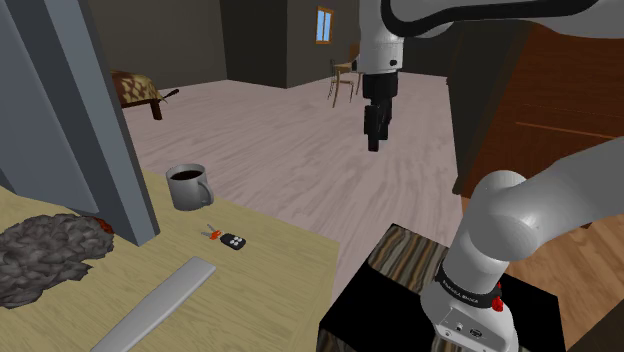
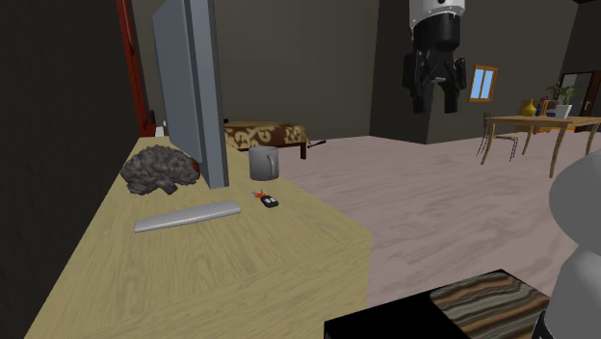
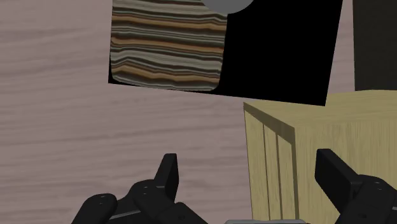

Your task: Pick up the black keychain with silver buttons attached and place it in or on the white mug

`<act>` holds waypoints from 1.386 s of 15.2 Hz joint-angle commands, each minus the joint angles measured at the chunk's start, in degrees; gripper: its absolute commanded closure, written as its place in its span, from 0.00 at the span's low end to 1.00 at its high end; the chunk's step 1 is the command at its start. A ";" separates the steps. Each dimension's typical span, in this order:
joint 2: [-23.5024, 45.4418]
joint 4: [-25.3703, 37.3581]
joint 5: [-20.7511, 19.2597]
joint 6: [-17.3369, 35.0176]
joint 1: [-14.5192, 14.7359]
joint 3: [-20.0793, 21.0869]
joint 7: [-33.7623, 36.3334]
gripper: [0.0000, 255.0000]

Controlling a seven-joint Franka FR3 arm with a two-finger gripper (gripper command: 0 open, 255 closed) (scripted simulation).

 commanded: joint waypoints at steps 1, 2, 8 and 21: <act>0.00 0.00 0.00 0.00 0.00 0.00 0.00 0.00; 0.87 -0.37 0.83 1.49 0.30 1.00 1.31 0.00; 7.76 -0.95 4.95 10.66 1.89 6.93 8.91 0.00; 30.64 7.72 5.48 28.55 3.50 18.42 25.86 0.00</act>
